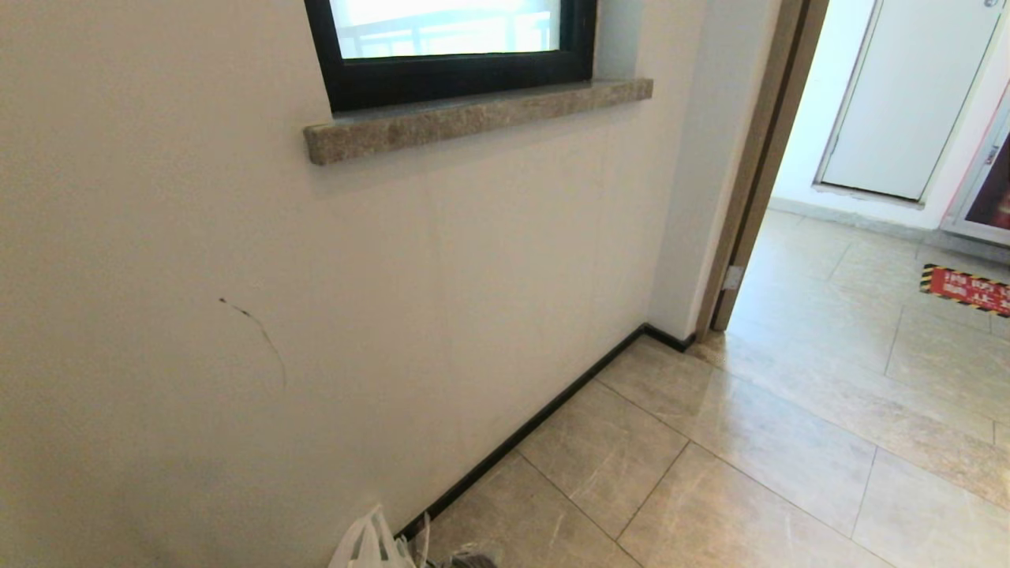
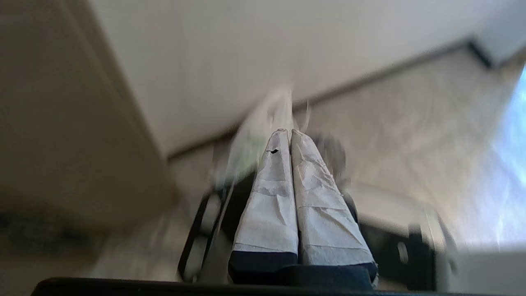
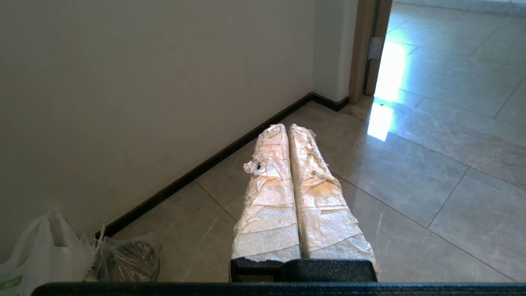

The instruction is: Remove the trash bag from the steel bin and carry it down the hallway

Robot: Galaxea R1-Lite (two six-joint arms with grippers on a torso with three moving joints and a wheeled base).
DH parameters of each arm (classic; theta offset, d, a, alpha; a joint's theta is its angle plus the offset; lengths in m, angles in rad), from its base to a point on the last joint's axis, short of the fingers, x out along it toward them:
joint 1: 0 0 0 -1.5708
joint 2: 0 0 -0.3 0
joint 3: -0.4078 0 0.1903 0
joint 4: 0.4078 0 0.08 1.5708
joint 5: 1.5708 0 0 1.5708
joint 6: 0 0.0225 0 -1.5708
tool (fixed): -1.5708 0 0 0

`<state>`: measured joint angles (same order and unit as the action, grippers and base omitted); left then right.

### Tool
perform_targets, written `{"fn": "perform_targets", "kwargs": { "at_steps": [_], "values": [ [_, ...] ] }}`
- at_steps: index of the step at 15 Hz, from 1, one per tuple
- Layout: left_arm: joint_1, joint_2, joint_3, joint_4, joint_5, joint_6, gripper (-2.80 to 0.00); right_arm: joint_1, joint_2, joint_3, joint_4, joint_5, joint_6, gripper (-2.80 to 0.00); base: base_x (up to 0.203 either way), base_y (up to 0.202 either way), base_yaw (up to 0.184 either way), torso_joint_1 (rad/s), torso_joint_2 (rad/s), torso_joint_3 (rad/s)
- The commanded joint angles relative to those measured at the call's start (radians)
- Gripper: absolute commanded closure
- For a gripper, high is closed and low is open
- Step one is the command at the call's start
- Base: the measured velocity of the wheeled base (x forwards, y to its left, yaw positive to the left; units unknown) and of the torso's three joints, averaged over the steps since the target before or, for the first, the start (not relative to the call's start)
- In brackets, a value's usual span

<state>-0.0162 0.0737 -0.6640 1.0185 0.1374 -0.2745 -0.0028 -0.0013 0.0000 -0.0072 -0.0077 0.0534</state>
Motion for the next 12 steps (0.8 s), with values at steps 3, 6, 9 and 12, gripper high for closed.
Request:
{"fn": "perform_targets", "kwargs": {
  "at_steps": [3, 6, 9, 12],
  "values": [
    [0.008, -0.073, 0.285, -0.461, 0.005, 0.033, 0.0, 0.0, 0.0, 0.0, 0.0, 0.0, 0.0, 0.0, 0.0, 0.0, 0.0, 0.0, 0.0, 0.0],
    [0.008, -0.074, 0.598, -1.022, -0.015, 0.14, 0.0, 0.0, 0.0, 0.0, 0.0, 0.0, 0.0, 0.0, 0.0, 0.0, 0.0, 0.0, 0.0, 0.0],
    [0.008, -0.074, 0.662, -1.109, -0.102, 0.185, 0.0, 0.0, 0.0, 0.0, 0.0, 0.0, 0.0, 0.0, 0.0, 0.0, 0.0, 0.0, 0.0, 0.0],
    [0.009, -0.074, 0.658, -1.014, -0.119, 0.199, 0.0, 0.001, 0.0, 0.0, 0.0, 0.0, 0.0, 0.0, 0.0, 0.0, 0.0, 0.0, 0.0, 0.0]
  ]
}}
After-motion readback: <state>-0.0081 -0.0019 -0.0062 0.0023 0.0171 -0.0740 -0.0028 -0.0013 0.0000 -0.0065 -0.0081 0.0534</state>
